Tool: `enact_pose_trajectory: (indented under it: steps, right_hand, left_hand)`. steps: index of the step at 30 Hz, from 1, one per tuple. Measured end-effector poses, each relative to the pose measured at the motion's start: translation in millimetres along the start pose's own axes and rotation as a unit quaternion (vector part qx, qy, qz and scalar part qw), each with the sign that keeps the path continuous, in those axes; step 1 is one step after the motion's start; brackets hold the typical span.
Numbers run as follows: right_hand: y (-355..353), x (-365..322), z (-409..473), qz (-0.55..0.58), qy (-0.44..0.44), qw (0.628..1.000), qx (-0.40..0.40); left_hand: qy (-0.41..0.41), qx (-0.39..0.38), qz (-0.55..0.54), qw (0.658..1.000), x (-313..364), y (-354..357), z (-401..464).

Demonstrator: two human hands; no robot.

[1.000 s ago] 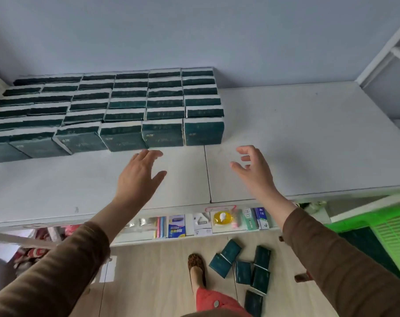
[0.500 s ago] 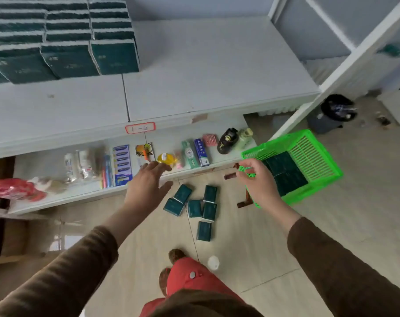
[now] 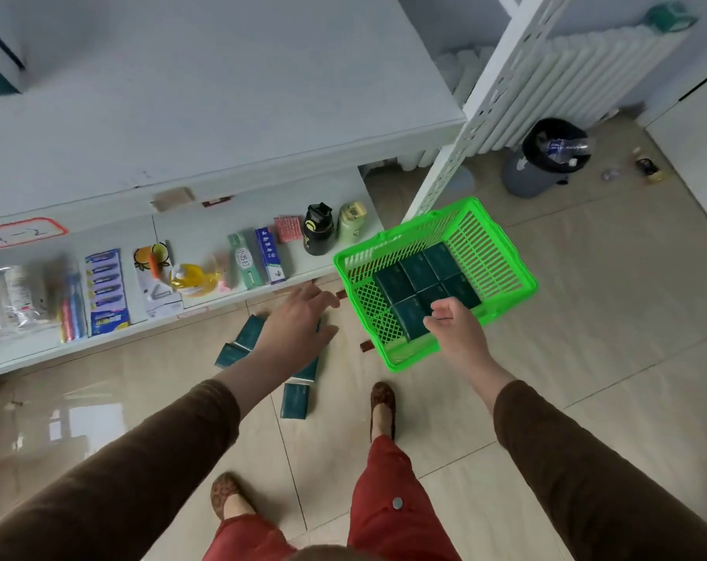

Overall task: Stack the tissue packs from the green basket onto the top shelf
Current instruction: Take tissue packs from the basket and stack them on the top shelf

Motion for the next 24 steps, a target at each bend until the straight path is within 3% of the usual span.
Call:
enact_pose_trajectory:
  steps: [7, 15, 19, 24]
  right_hand:
    - [-0.1, 56.4, 146.7, -0.107, 0.047, 0.992, -0.056]
    - [71.0, 100.0, 255.7, -0.209, 0.127, 0.965, -0.095]
    - [112.4, 114.9, 288.0, -0.242, 0.145, 0.955, -0.09]
    - [147.4, 131.8, 307.3, -0.315, 0.112, 0.941, -0.047]
  left_hand:
    - [-0.012, -0.112, 0.006, 0.994, 10.4, 114.6, 132.4]
    - [-0.035, -0.212, 0.091, 0.973, -51.1, 229.3, 252.9]
    - [0.01, -0.238, 0.157, 0.959, -78.4, 282.6, 296.6]
    - [0.134, -0.253, 0.269, 0.92, -88.7, 338.6, 330.5]
Point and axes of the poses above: each hand's wrist, its own z-axis towards the middle knuckle, its own y-axis out of the palm, x = y × z, the point moved 4 cm from there along z, towards the middle knuckle, and after that the axes turned 13 degrees about y, right-handed, at the moved point
